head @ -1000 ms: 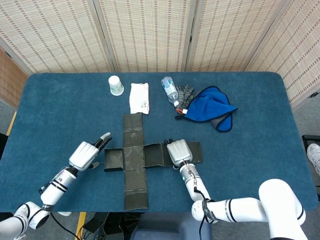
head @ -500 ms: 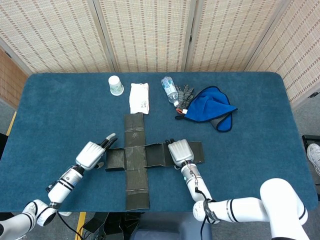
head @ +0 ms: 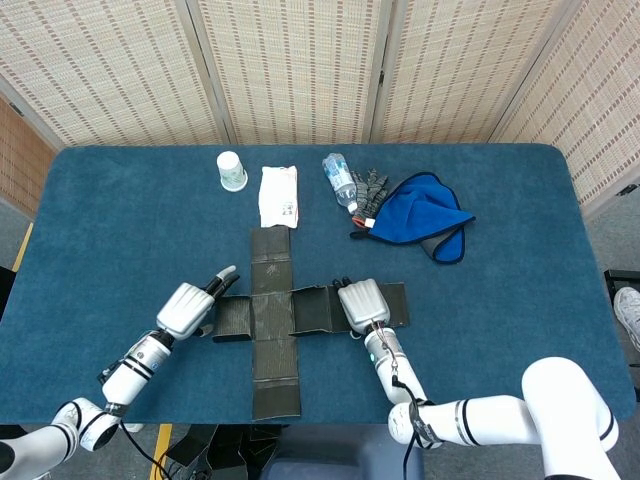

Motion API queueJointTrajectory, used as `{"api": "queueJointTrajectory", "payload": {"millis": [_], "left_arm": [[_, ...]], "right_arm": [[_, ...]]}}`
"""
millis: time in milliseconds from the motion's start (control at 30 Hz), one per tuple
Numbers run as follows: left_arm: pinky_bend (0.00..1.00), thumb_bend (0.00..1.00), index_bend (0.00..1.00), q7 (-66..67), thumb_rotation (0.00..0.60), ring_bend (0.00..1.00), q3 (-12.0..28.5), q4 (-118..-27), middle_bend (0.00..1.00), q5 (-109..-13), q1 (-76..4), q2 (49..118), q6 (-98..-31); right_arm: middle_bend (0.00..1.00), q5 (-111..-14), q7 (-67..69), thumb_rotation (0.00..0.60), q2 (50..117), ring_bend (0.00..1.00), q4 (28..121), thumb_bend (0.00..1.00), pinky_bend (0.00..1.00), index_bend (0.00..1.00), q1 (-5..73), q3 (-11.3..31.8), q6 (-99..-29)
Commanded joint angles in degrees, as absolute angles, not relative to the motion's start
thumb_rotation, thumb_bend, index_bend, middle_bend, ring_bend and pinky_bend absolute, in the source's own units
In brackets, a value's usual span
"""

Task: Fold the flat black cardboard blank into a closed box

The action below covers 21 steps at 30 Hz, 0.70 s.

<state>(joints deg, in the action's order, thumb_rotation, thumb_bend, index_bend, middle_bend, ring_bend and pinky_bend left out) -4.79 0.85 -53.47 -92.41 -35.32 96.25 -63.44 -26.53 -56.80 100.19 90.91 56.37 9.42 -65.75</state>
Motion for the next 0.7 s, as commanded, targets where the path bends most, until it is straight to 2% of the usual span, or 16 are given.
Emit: {"api": "queueJointTrajectory", "payload": {"millis": [33, 333, 700], "left_arm": [[0.86, 0.1, 0.0, -6.92, 0.6, 0.63, 1.09, -53.92, 0.02, -91.91, -35.66, 96.59, -63.39], [0.86, 0.1, 0.0, -8.89, 0.6, 0.63, 1.28, -53.21, 0.02, -91.17, -36.33, 96.9, -63.16], [0.86, 0.1, 0.0, -18.46, 0.6, 0.62, 2.66, -56.17, 0.01, -89.36, -36.86, 96.88, -63.32]], "right_arm": [[0.35, -26.78, -56.51, 0.6, 100.17, 0.85, 90.86, 0.2, 0.97, 0.29, 56.27, 9.34, -65.7], [0.35, -27.22, -55.52, 0.6, 99.96, 0.85, 90.46, 0.2, 0.97, 0.29, 55.92, 9.15, -65.1], [0.36, -29.4, -53.81, 0.6, 100.13, 0.85, 90.25, 0.2, 0.97, 0.29, 55.5, 8.56, -64.2]]}}
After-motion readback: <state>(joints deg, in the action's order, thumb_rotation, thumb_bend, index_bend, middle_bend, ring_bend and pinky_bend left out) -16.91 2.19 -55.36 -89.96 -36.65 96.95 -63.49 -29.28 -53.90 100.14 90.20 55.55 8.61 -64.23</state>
